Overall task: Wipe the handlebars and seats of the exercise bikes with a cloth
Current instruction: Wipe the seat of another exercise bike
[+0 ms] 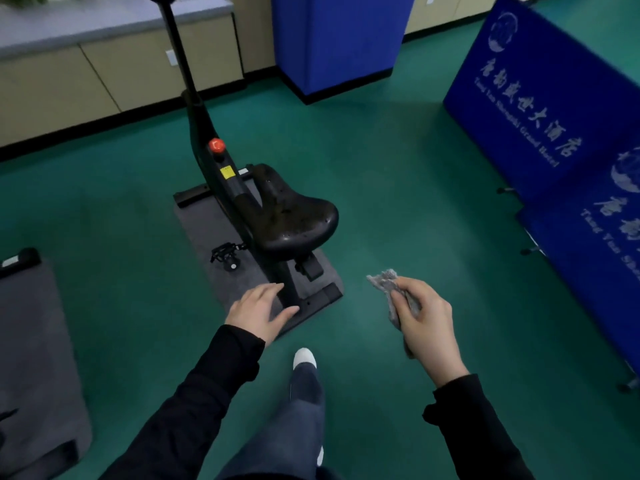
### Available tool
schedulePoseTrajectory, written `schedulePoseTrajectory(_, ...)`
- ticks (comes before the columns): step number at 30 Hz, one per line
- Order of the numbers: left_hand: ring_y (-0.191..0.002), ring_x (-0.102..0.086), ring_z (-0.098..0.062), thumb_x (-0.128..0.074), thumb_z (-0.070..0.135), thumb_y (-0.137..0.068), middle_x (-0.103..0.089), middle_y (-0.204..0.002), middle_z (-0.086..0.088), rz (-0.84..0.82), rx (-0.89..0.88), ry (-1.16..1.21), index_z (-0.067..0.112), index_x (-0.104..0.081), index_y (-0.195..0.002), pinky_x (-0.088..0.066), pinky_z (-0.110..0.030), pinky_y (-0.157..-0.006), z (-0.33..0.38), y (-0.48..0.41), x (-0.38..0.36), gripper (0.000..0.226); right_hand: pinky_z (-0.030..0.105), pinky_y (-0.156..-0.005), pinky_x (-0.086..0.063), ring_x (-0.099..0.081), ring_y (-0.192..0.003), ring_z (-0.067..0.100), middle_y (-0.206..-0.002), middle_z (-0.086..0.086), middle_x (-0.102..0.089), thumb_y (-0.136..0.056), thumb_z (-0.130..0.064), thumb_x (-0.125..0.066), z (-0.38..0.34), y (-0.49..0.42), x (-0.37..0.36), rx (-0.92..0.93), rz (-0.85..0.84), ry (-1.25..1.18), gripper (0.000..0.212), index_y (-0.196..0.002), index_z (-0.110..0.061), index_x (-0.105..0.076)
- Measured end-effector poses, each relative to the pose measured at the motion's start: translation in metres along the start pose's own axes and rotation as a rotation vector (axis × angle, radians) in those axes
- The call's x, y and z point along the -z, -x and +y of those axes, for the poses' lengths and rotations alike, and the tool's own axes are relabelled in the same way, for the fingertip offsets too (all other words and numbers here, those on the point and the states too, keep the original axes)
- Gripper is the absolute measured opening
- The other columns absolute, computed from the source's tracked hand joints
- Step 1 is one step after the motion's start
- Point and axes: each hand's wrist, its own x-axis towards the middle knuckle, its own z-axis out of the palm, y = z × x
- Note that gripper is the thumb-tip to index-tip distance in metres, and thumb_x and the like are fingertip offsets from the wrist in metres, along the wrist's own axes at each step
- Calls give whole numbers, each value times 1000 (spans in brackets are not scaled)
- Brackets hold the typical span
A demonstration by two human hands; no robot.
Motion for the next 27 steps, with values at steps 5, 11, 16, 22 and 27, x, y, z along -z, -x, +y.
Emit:
schedulePoseTrajectory(5, -134, -33, -18, -46, 54, -91, -37, -147, 3, 51, 145, 108, 22, -34, -143, -29, -35, -109, -12, -48, 13, 63, 11, -70, -41, -57, -73, 4, -78, -10, -61, -92, -8, -59, -6, -71, -15, 89, -119, 32, 14, -85, -18, -65)
schedulePoseTrajectory(11, -132, -37, -22, -48, 50, -92, -40, -145, -2, 100, 272, 223, 19, -37, -142, -32, -36, -108, -25, -98, 31, 61, 16, -72, -45, -59, -79, 1, -89, -11, -64, -91, -7, -61, -9, -143, -32, 127, -213, 42, 10, -94, -15, -67)
schedulePoseTrajectory(16, -133, -36, -23, -47, 45, -94, -39, -145, -5, 150, 341, 309, 17, -36, -143, -31, -38, -109, -25, -120, 40, 58, 29, -76, -52, -62, -84, 9, -94, -6, -65, -91, -7, -60, -13, -178, -47, 149, -325, 63, 12, -98, -12, -69)
schedulePoseTrajectory(22, -132, -36, -22, -45, 43, -95, -40, -145, -5, 202, 439, 371, 16, -36, -143, -30, -35, -109, -17, -129, 32, 56, 13, -79, -45, -60, -87, 2, -99, -2, -66, -91, -5, -61, -16, -216, -61, 226, -451, 61, 12, -99, -8, -70)
schedulePoseTrajectory(27, -129, -40, -23, -48, 38, -95, -44, -141, -7, 292, 524, 424, 14, -41, -140, -33, -37, -107, 6, -135, 22, 52, 11, -87, -44, -61, -98, 8, -104, 0, -67, -89, -1, -62, -15, -247, -65, 340, -509, 40, 14, -99, -5, -70)
